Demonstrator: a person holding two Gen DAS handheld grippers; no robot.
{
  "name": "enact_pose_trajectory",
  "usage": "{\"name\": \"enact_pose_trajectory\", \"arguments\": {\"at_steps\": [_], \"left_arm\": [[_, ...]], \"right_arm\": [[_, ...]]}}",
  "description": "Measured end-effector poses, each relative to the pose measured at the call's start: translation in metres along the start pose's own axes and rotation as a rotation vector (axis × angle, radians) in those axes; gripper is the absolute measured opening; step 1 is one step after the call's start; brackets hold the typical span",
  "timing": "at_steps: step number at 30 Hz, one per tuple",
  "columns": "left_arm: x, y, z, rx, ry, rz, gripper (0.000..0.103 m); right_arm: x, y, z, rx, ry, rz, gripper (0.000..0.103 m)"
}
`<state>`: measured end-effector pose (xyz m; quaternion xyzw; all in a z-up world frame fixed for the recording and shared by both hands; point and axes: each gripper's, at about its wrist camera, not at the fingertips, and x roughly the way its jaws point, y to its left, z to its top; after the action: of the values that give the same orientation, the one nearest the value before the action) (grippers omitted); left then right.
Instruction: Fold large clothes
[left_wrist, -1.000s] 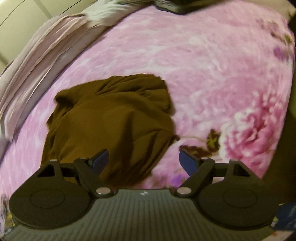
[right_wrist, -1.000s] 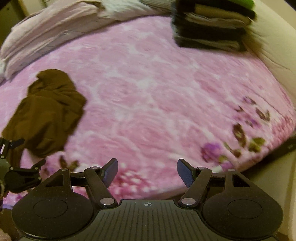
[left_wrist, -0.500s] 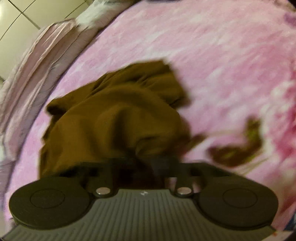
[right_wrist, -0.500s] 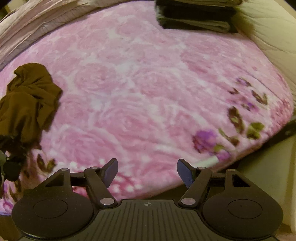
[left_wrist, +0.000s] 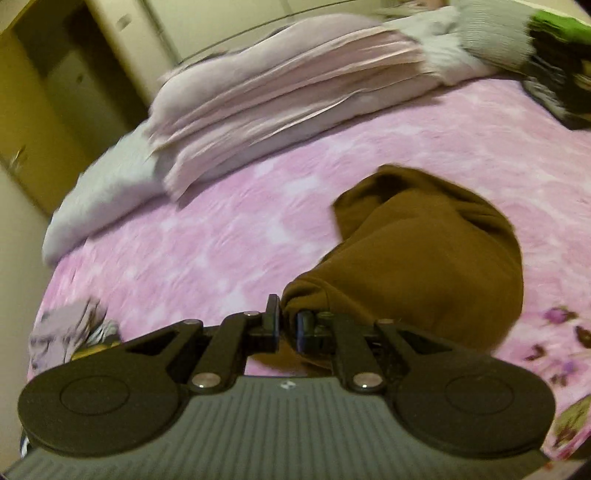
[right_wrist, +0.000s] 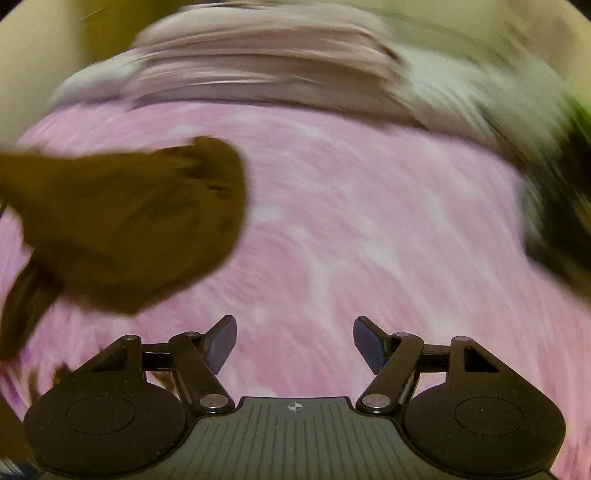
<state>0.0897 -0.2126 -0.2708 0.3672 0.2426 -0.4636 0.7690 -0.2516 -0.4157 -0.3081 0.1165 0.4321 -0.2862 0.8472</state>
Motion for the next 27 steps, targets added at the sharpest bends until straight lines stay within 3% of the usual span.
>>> {"name": "enact_pose_trajectory", "arguments": {"at_steps": [6, 12, 13, 15, 16, 17, 20, 27], "left_arm": [[0.027, 0.025, -0.023, -0.064, 0.052, -0.003, 0.007], [0.049, 0.037, -0.039, -0.094, 0.059, -0.006, 0.007], [0.053, 0.038, -0.042, -0.092, 0.059, -0.006, 0.007], [0.059, 0.04, -0.044, -0.089, 0.063, -0.005, 0.007], [0.06, 0.04, -0.046, -0.087, 0.063, -0.004, 0.006], [0.062, 0.04, -0.046, -0.085, 0.064, -0.003, 0.006], [0.057, 0.042, -0.046, -0.092, 0.065, 0.006, 0.006], [-0.006, 0.058, 0.001, -0.16, -0.082, 0.012, 0.005]], "right_arm": [[0.062, 0.071, -0.002, -0.547, -0.084, 0.063, 0.067], [0.129, 0.097, -0.011, -0.905, -0.174, 0.025, 0.064], [0.14, 0.1, -0.013, -0.965, -0.192, 0.004, 0.059], [0.158, 0.1, -0.017, -1.059, -0.209, -0.006, 0.037], [0.163, 0.102, -0.019, -1.095, -0.231, -0.01, 0.01], [0.167, 0.102, -0.019, -1.128, -0.239, -0.017, 0.001], [0.155, 0.097, -0.006, -1.084, -0.29, -0.041, 0.001], [0.035, 0.051, 0.09, -0.594, -0.456, -0.118, 0.0]]}}
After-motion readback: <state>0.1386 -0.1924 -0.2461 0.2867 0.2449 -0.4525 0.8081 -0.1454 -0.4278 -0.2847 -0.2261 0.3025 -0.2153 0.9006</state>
